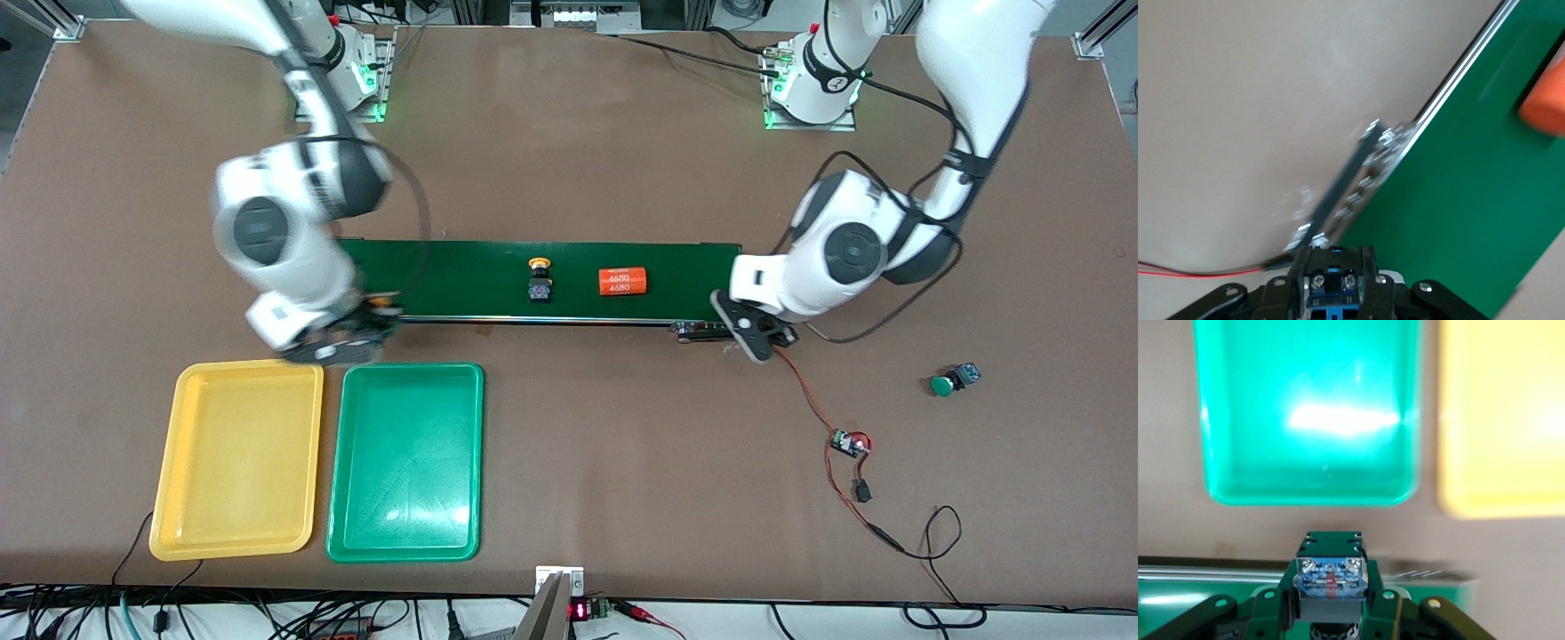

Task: Sort buttons by color to trays
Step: 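Drop the button into the yellow tray while the left gripper loads the belt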

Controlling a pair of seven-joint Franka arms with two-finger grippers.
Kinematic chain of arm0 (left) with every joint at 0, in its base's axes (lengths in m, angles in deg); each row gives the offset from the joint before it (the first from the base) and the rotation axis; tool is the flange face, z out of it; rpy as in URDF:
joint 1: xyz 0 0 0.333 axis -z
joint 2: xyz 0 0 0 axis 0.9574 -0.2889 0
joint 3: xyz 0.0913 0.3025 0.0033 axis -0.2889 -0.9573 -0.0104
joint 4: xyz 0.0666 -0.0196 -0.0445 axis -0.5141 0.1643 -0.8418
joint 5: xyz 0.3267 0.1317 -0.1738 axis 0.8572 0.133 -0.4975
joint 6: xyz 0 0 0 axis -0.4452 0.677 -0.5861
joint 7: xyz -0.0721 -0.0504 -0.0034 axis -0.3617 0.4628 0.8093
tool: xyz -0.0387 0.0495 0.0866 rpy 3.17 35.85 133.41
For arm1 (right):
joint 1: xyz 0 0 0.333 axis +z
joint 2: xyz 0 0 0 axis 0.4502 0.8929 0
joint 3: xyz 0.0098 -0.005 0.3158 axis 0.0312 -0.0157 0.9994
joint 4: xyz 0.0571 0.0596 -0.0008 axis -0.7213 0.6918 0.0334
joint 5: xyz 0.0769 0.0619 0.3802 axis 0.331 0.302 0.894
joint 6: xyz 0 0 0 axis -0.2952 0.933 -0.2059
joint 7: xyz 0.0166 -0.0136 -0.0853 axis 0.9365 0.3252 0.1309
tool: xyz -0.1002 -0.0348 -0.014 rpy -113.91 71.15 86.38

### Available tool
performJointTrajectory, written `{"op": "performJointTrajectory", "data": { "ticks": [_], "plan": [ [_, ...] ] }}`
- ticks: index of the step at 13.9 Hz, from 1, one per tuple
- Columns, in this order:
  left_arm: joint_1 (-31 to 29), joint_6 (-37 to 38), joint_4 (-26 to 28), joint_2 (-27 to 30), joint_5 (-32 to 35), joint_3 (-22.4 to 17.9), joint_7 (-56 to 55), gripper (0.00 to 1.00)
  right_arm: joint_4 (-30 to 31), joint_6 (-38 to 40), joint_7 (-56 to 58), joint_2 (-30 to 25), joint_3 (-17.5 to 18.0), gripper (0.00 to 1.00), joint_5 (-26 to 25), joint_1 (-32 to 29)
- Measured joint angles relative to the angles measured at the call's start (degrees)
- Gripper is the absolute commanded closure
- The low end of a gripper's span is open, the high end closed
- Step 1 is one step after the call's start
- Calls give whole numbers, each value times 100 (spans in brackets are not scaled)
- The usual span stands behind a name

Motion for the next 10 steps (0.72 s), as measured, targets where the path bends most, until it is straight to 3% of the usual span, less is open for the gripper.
{"op": "performJointTrajectory", "data": {
  "ticks": [4, 10],
  "plan": [
    [410, 272, 104, 67, -51, 1, -1793, 100, -449, -9, 1615, 633, -17, 100, 3, -1203],
    [393, 128, 348, 120, -460, -29, -3026, 99, -585, -1222, 1894, 1810, -17, 98, -280, -1597]
  ]
}}
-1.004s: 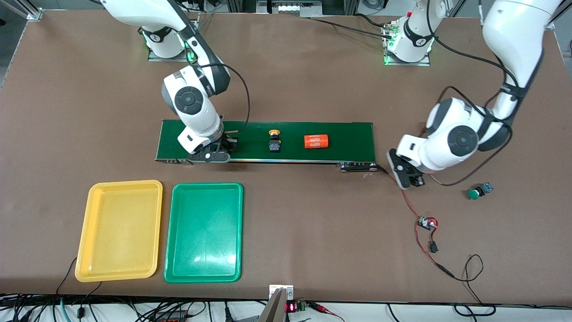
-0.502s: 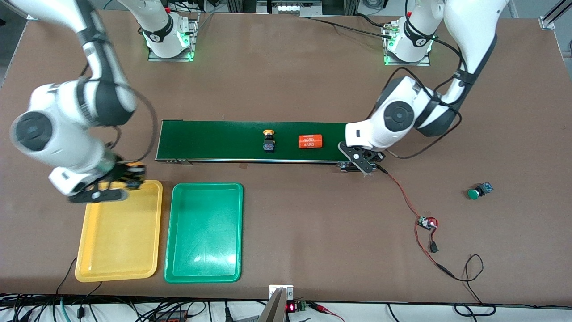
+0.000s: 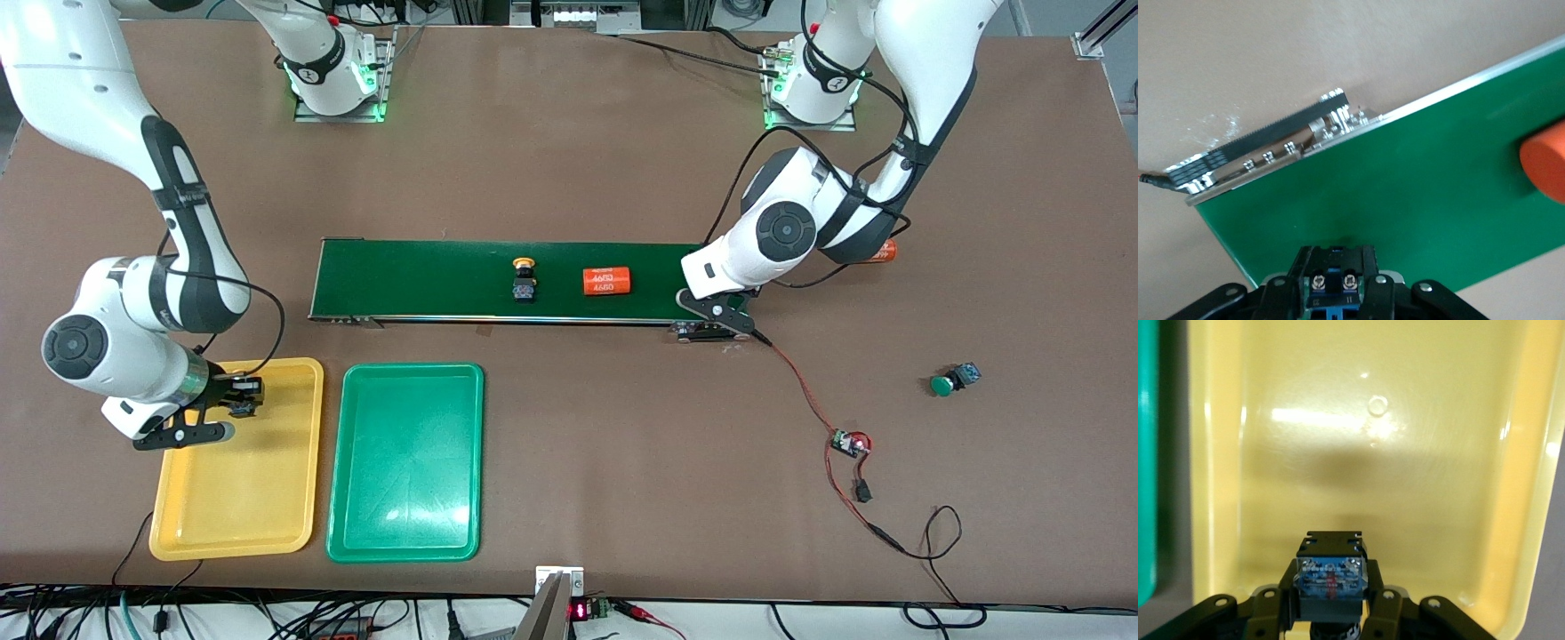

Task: Sort buttons by color to trays
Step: 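Drop the button into the yellow tray while the left gripper loads the belt, then grasp the next belt button with the right gripper while the left reaches batteries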

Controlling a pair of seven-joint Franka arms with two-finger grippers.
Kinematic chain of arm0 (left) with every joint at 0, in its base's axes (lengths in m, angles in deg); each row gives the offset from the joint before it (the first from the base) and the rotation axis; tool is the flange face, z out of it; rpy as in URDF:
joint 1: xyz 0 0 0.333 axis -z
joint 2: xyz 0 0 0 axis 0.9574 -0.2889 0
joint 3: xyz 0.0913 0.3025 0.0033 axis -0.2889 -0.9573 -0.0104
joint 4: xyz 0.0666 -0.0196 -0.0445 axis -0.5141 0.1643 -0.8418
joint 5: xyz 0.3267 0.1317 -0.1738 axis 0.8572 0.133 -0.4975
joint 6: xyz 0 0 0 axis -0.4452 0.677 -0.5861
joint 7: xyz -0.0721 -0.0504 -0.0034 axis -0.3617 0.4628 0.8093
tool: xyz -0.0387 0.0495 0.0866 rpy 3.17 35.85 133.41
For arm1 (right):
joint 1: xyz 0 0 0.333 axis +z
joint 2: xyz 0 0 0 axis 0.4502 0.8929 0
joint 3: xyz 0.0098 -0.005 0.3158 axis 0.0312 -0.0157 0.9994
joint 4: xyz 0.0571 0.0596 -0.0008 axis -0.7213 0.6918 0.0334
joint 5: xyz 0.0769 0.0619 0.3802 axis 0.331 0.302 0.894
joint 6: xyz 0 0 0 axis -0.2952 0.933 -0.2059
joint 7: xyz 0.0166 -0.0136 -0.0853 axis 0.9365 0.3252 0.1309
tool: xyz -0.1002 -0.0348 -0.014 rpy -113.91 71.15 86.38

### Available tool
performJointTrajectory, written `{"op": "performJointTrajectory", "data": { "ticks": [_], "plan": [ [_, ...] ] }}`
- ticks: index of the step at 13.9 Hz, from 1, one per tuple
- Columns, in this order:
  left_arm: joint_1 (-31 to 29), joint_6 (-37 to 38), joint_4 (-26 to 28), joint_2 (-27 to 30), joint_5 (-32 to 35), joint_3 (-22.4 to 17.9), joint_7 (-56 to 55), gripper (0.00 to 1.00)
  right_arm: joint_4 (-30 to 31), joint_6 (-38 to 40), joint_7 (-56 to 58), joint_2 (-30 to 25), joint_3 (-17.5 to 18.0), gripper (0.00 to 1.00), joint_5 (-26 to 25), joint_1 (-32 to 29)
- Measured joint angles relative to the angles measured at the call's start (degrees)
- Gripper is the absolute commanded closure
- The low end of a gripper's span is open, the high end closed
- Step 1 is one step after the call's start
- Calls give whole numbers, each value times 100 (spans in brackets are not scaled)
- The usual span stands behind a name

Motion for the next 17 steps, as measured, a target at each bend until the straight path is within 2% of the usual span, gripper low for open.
{"op": "performJointTrajectory", "data": {
  "ticks": [3, 4, 5, 6, 7, 8, 9, 10, 11, 13, 17],
  "plan": [
    [0, -267, 3, 26, 0, -1, -255, 99, -36, -253, 3, 204, -1, 94, -29, -161],
    [0, -381, 6, 35, 0, -4, -271, 99, -40, -332, 3, 248, -1, 77, -40, -191],
    [0, -511, 13, 43, 0, -10, -288, 99, -41, -380, 3, 285, -1, 45, -44, -210],
    [0, -610, 19, 45, 0, -14, -304, 96, -46, -399, 3, 315, -2, 18, -45, -218],
    [0, -657, 27, 45, 0, -19, -319, 86, -52, -417, 3, 340, -1, 8, -46, -219],
    [0, -668, 41, 44, 0, -25, -336, 68, -53, -436, 3, 353, -1, 0, -46, -219],
    [0, -672, 62, 44, 0, -28, -362, 44, -53, -444, 3, 356, -1, 0, -46, -219],
    [0, -674, 86, 40, 0, -30, -395, 16, -57, -449, 3, 356, -1, 0, -46, -219],
    [0, -678, 100, 36, 0, -31, -418, 0, -73, -455, 4, 354, 2, 0, -46, -216],
    [0, -681, 118, 36, 0, -31, -439, 0, -141, -391, 4, 306, 43, 0, -46, -155],
    [-89, -578, 88, 290, 0, -43, -447, 0, -153, 558, -353, -241, 150, 0, -39, 159]
  ]
}}
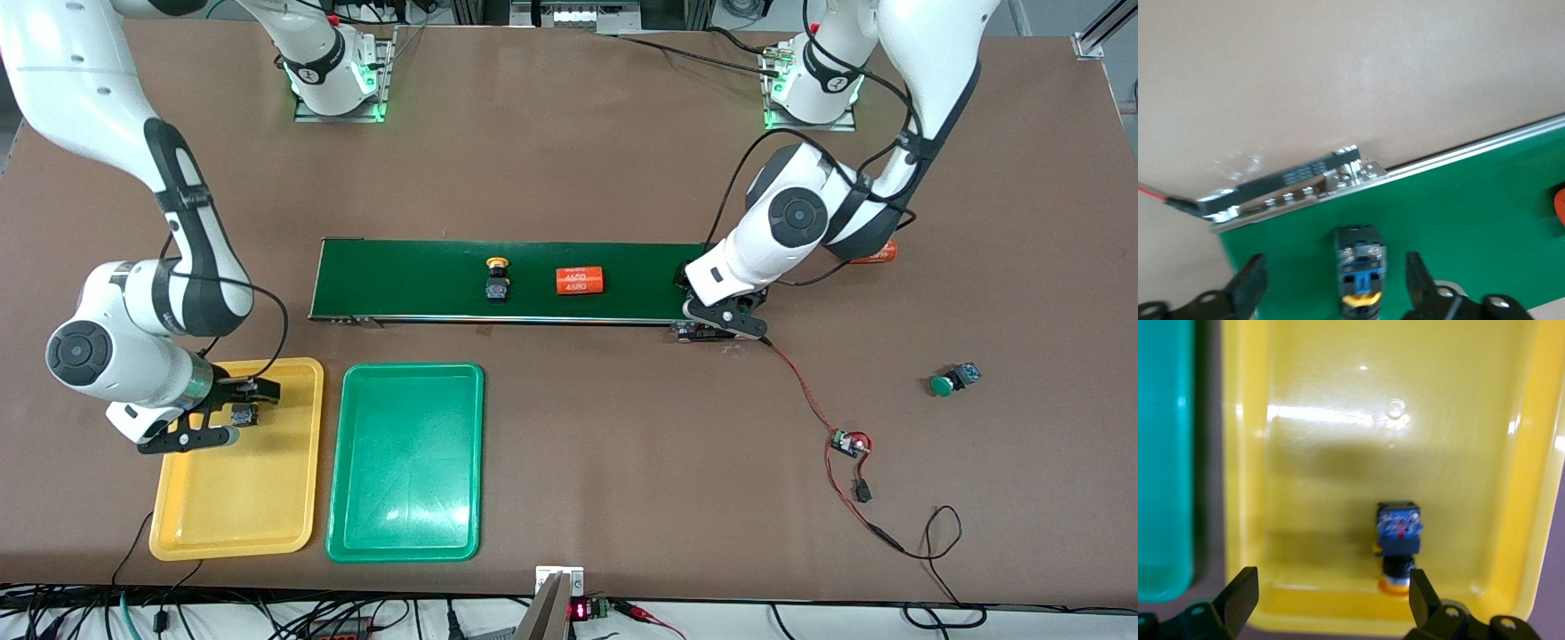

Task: Sort buttons by color to trays
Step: 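Grasp the next belt button with the right gripper while the left reaches batteries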

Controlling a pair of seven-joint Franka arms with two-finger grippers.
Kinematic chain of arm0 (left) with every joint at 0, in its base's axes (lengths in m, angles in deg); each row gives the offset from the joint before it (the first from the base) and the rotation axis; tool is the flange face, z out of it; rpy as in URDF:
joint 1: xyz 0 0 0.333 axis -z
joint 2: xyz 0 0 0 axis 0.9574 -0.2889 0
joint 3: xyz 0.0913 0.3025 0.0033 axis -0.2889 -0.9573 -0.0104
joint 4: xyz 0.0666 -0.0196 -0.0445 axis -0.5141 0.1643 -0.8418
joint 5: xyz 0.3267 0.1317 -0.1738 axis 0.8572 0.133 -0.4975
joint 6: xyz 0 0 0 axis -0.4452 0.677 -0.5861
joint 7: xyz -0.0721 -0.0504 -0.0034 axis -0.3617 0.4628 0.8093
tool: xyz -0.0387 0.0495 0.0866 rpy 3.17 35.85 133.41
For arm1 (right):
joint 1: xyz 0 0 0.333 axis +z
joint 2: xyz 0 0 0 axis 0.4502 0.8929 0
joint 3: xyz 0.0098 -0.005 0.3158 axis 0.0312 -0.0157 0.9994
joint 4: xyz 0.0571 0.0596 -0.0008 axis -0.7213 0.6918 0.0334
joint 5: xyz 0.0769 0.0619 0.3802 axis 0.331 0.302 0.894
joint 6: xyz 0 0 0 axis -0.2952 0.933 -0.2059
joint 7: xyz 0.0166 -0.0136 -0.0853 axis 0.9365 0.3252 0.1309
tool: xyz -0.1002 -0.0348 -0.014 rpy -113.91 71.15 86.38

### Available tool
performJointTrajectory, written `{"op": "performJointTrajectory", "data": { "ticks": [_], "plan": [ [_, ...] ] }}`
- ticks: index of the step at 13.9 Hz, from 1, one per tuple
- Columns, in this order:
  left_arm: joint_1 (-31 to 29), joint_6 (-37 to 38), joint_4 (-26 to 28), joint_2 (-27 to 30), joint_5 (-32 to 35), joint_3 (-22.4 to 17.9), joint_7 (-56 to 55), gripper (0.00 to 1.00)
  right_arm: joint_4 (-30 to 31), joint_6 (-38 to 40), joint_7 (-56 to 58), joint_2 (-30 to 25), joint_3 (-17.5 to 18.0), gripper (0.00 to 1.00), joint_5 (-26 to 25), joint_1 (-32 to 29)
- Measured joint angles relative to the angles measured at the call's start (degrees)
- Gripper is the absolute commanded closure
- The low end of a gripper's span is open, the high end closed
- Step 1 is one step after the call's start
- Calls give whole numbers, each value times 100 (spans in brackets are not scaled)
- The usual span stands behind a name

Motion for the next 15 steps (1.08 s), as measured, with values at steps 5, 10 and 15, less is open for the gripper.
{"op": "performJointTrajectory", "data": {
  "ticks": [5, 10, 15],
  "plan": [
    [-1579, 1245, 262, 694, 4, -54, 2380, 0, 1509, -81, -890, -1281, 460, 0, 39, 176],
    [-2930, 1219, 921, 678, 4, 5, 6165, 0, 3857, -1066, -1907, -2632, 954, 0, 197, 256],
    [-4146, 1078, 1378, 785, 36, 979, 8663, 0, 4034, -1088, -3550, -2818, 1570, 0, 203, 949]
  ]
}}
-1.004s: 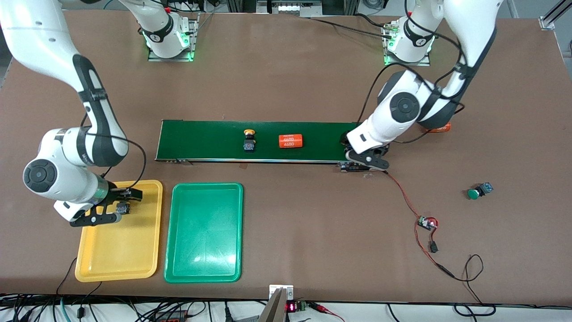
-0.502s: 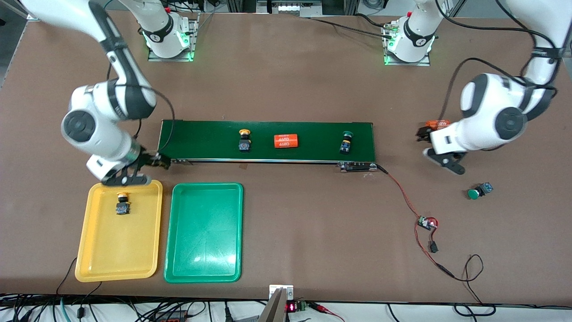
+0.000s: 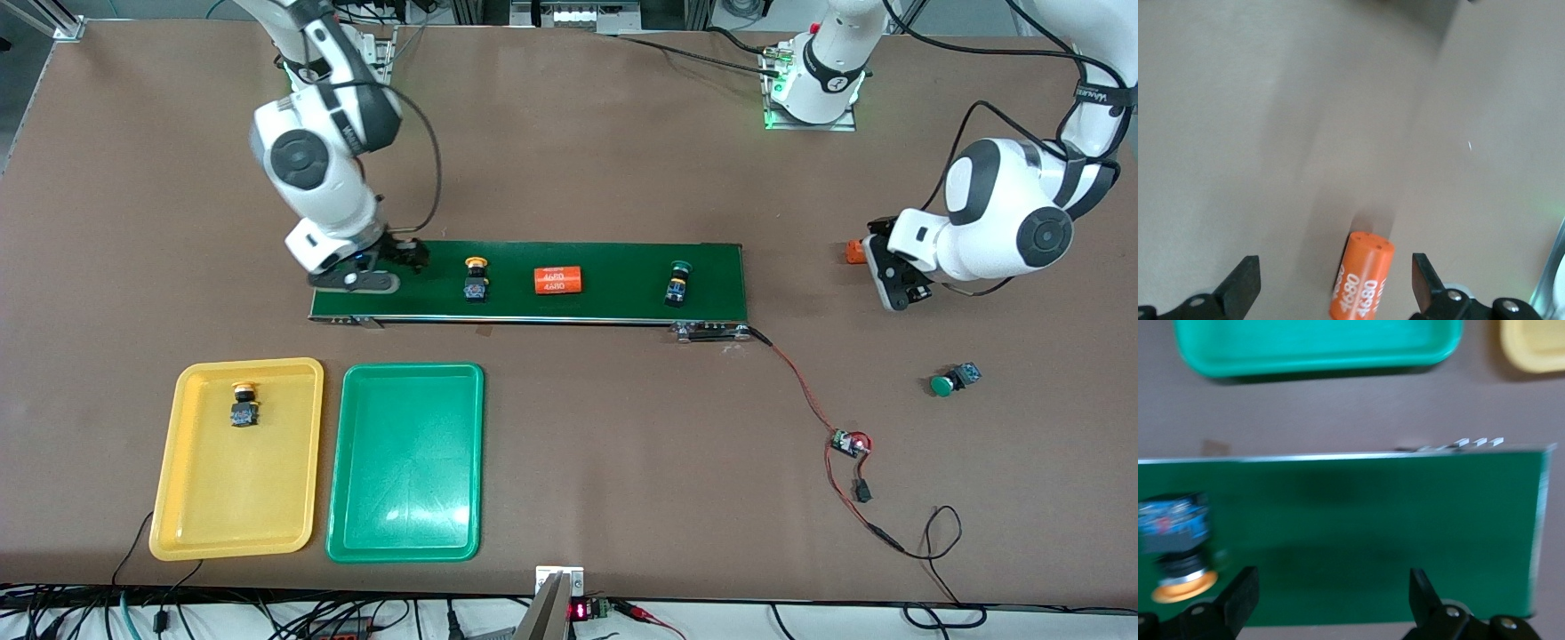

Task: Sort buttons by color to trays
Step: 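Grasp the next belt button with the right gripper while the left reaches batteries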

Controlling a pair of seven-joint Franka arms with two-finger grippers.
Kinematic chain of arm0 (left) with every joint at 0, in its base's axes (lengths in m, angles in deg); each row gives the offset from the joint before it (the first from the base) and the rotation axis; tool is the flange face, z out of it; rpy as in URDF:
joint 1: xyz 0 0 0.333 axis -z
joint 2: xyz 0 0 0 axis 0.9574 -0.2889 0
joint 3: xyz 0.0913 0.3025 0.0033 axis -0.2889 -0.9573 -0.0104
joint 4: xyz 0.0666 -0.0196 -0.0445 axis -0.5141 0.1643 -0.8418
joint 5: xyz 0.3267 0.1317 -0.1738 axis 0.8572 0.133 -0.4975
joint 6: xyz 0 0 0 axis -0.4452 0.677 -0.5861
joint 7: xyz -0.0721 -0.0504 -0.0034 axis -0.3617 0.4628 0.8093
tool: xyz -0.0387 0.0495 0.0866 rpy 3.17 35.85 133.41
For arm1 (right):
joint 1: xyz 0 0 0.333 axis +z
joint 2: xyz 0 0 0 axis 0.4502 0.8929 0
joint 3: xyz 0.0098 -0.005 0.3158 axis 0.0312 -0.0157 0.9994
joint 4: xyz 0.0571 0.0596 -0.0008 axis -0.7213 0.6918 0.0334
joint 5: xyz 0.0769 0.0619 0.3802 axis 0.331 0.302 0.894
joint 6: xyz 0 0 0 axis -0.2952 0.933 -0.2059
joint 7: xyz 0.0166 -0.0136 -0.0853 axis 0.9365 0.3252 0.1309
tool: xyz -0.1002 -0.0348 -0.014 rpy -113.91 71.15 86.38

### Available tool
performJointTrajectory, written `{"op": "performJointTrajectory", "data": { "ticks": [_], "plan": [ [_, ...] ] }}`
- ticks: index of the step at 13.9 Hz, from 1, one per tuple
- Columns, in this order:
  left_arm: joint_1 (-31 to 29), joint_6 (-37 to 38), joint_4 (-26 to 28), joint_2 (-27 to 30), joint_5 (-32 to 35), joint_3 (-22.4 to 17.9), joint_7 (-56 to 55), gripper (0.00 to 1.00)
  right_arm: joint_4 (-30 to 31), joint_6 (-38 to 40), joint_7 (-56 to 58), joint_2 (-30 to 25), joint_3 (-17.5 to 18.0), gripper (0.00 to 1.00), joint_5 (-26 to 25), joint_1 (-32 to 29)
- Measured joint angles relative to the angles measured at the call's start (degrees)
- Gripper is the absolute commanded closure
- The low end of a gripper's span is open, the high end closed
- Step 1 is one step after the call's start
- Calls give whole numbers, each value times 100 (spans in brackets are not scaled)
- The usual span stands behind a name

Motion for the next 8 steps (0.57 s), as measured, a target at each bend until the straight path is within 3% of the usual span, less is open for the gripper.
{"op": "performJointTrajectory", "data": {
  "ticks": [3, 8],
  "plan": [
    [-319, -473, 405, 240, 107, 179, 767, 0, -69, -158, -416, 59, 5, 0, 3, 368],
    [-380, -1594, 1421, 567, 109, 243, 1080, 0, -226, -797, -469, 482, 0, 0, 31, 431]
  ]
}}
